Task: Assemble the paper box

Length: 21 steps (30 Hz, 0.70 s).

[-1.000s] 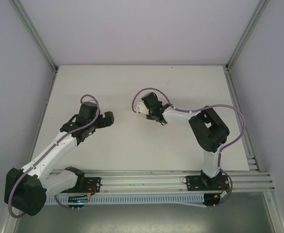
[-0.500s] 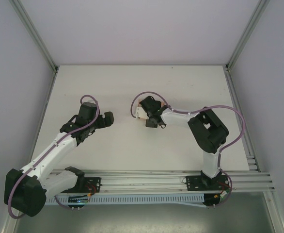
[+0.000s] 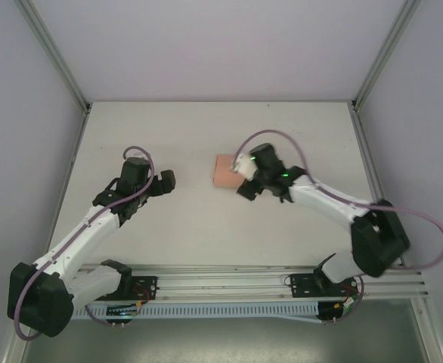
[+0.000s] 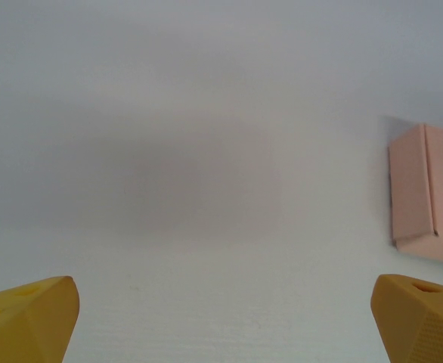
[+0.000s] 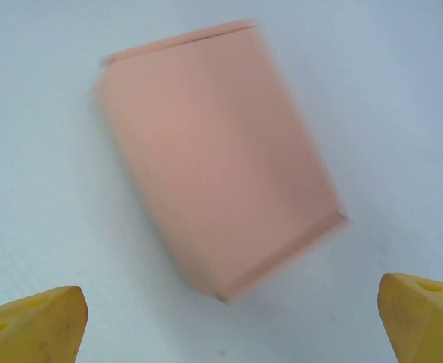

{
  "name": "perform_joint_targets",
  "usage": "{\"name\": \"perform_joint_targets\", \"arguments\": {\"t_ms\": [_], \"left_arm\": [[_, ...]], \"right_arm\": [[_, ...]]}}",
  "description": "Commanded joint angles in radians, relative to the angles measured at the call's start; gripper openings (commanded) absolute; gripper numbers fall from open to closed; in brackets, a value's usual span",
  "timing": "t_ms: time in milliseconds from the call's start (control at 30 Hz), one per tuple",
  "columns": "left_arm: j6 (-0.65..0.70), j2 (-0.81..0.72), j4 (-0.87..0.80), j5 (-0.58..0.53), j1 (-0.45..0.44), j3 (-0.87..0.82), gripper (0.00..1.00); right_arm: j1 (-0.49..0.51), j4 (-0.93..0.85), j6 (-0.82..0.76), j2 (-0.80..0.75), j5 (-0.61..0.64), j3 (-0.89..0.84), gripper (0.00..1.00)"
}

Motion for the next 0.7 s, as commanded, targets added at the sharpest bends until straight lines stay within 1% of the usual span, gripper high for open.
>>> {"name": "perform_joint_targets", "arguments": {"t_ms": [0, 67, 100, 167, 200, 233, 300, 333, 367, 400, 433, 533, 567, 600, 633, 667], "left_arm": [[0.068, 0.015, 0.133, -0.060, 0.080, -0.038, 0.99], [0.109, 0.038, 0.224, -0.072, 0.156, -0.071, 0.99], [0.135, 0.047, 0.289, -0.096, 0.184, -0.099, 0.99], [0.215, 0.073, 0.489, -0.185, 0.222, -0.184, 0.98], [0.245, 0.081, 0.568, -0.167, 0.249, -0.214, 0.98], [0.254, 0.080, 0.576, -0.121, 0.274, -0.214, 0.99], [0.329, 0.082, 0.763, -0.120, 0.282, -0.282, 0.99], [0.376, 0.091, 0.883, -0.114, 0.282, -0.329, 0.99], [0.410, 0.108, 1.008, -0.119, 0.284, -0.380, 0.99], [0.429, 0.124, 1.074, -0.103, 0.288, -0.409, 0.98], [0.446, 0.143, 1.094, -0.072, 0.291, -0.420, 0.99], [0.460, 0.241, 1.157, -0.038, 0.295, -0.416, 0.99], [0.469, 0.256, 1.136, -0.003, 0.296, -0.393, 0.99], [0.493, 0.282, 1.178, 0.019, 0.296, -0.388, 0.99], [0.518, 0.301, 1.183, 0.040, 0.297, -0.375, 0.99], [0.538, 0.339, 1.245, 0.057, 0.299, -0.382, 0.99]], "right_arm": [[-0.137, 0.119, 0.271, -0.143, 0.006, -0.107, 0.99], [-0.222, 0.188, 0.360, -0.235, 0.073, -0.197, 0.99], [-0.270, 0.218, 0.394, -0.276, 0.066, -0.243, 0.99], [-0.358, 0.314, 0.434, -0.349, 0.072, -0.350, 0.99], [-0.387, 0.392, 0.444, -0.372, 0.100, -0.410, 0.99], [-0.417, 0.486, 0.456, -0.385, 0.129, -0.475, 0.99], [-0.478, 0.686, 0.512, -0.383, 0.164, -0.590, 0.99], [-0.512, 0.754, 0.543, -0.377, 0.140, -0.627, 0.99], [-0.547, 0.819, 0.567, -0.362, 0.107, -0.658, 0.99], [-0.570, 0.874, 0.577, -0.343, 0.089, -0.677, 0.99], [-0.583, 0.928, 0.568, -0.316, 0.073, -0.688, 0.99], [-0.609, 1.063, 0.577, -0.200, 0.091, -0.681, 0.99], [-0.631, 1.056, 0.616, -0.155, 0.057, -0.658, 0.99], [-0.648, 1.075, 0.631, -0.107, 0.013, -0.639, 0.99], [-0.656, 1.109, 0.635, -0.058, -0.017, -0.630, 0.99], [-0.659, 1.129, 0.628, 0.020, -0.043, -0.610, 0.99]]}}
